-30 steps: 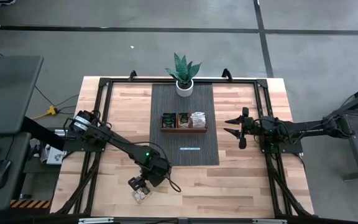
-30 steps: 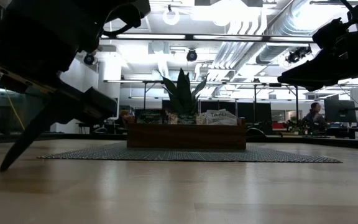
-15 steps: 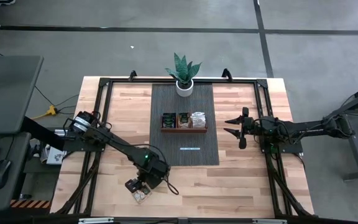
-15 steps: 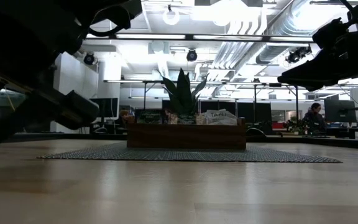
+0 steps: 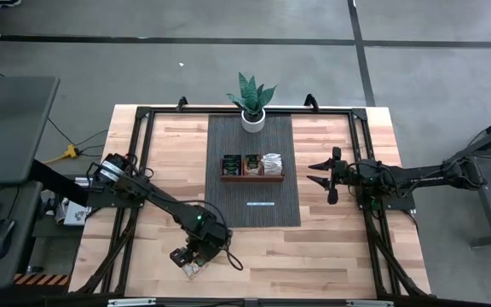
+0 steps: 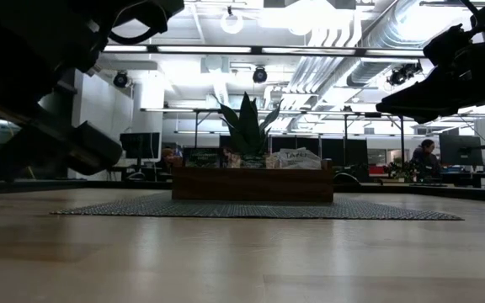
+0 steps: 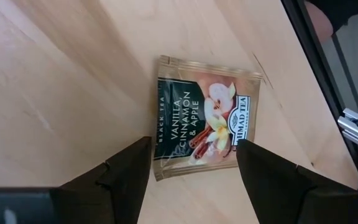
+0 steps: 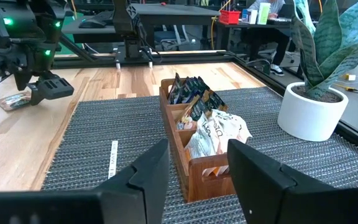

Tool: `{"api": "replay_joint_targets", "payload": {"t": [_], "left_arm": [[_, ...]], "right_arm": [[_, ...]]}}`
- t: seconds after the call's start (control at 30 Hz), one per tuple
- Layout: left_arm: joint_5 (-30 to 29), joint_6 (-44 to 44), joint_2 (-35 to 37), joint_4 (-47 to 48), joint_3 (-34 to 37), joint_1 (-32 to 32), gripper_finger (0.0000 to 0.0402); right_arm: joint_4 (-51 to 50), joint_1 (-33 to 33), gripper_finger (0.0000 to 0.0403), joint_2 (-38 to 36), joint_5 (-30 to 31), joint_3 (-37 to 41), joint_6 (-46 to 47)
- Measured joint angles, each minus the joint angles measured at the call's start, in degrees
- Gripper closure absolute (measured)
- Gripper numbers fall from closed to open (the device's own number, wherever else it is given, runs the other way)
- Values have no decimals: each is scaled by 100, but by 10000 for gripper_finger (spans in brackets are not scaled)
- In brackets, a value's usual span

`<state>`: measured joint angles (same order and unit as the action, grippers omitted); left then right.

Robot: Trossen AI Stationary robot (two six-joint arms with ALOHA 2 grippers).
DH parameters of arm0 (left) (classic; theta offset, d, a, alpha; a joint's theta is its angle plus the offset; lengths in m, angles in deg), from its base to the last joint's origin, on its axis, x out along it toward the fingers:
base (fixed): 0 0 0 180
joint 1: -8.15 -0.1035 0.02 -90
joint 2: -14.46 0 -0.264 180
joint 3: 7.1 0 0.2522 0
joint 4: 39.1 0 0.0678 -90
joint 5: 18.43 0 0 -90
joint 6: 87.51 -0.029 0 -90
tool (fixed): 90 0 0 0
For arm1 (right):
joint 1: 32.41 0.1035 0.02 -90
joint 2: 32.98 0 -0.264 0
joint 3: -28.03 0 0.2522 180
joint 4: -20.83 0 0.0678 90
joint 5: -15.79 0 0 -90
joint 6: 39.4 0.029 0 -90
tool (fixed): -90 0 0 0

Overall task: Pick & Place Tea
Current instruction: Put the brown tea bag into the middle section of the wooden organizer

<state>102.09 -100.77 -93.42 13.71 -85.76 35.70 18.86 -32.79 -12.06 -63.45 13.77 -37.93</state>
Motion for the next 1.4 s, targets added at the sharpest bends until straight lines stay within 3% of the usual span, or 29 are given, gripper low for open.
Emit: {"api": "replay_joint_targets", "payload": {"t": [0.23, 0.67, 1.0, 1.4], "left_arm": [[-71, 3, 0, -8, 1, 29, 175], [-424, 6, -7, -178, 13, 29, 284], [-581, 34, -7, -254, 15, 29, 323], [-620, 118, -13, -306, 15, 22, 398]], "right_arm": [[0, 0, 241, -1, -1, 0, 1], [0, 0, 242, -1, -1, -2, 0], [0, 0, 246, -1, -1, 0, 0], [0, 0, 241, 1, -1, 0, 2]]}}
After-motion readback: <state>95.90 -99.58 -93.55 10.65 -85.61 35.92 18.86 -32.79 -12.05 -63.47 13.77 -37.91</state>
